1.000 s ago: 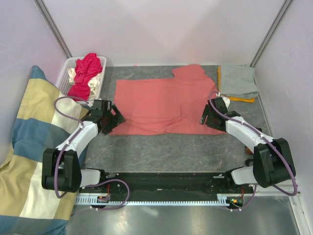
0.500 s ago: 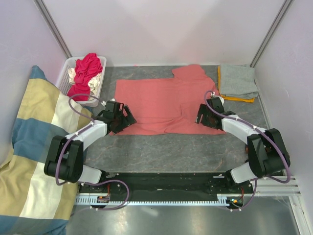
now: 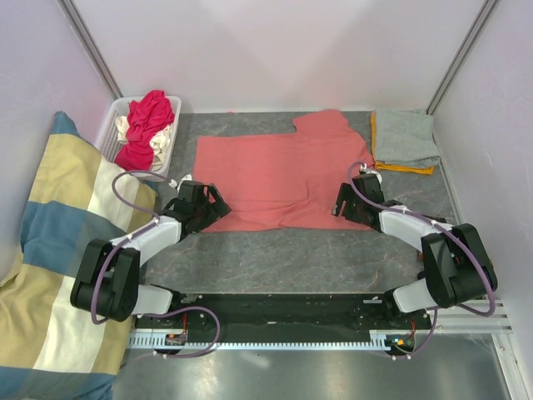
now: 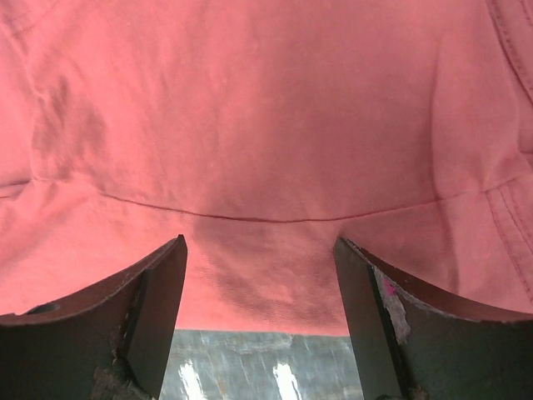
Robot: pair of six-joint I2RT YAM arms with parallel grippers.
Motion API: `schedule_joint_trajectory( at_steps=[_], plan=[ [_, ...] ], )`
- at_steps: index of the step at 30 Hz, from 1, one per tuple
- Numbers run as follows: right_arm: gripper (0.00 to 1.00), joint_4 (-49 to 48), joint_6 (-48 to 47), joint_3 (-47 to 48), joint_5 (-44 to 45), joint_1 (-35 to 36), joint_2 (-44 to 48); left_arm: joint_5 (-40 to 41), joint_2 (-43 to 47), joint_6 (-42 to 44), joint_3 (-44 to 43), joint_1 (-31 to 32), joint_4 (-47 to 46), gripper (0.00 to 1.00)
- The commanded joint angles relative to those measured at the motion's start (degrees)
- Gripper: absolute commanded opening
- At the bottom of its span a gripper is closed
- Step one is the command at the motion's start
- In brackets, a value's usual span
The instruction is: Fold and stack the t-shirts
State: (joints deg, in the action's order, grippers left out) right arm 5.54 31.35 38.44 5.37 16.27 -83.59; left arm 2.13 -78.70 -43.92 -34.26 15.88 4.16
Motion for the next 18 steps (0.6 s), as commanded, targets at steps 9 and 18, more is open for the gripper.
schedule_joint_trajectory(
  at_steps=[9, 18],
  plan=[
    [0.84, 24.3, 5.6, -3.5, 2.5, 0.1, 10.4, 4.8, 13.2, -8.4, 8.8, 0.2, 21.6, 1.00],
    [0.86, 34.7, 13.2, -5.7, 2.4, 4.8, 23.1, 3.8, 25.2, -10.2, 10.7, 1.8, 30.0, 1.00]
  ],
)
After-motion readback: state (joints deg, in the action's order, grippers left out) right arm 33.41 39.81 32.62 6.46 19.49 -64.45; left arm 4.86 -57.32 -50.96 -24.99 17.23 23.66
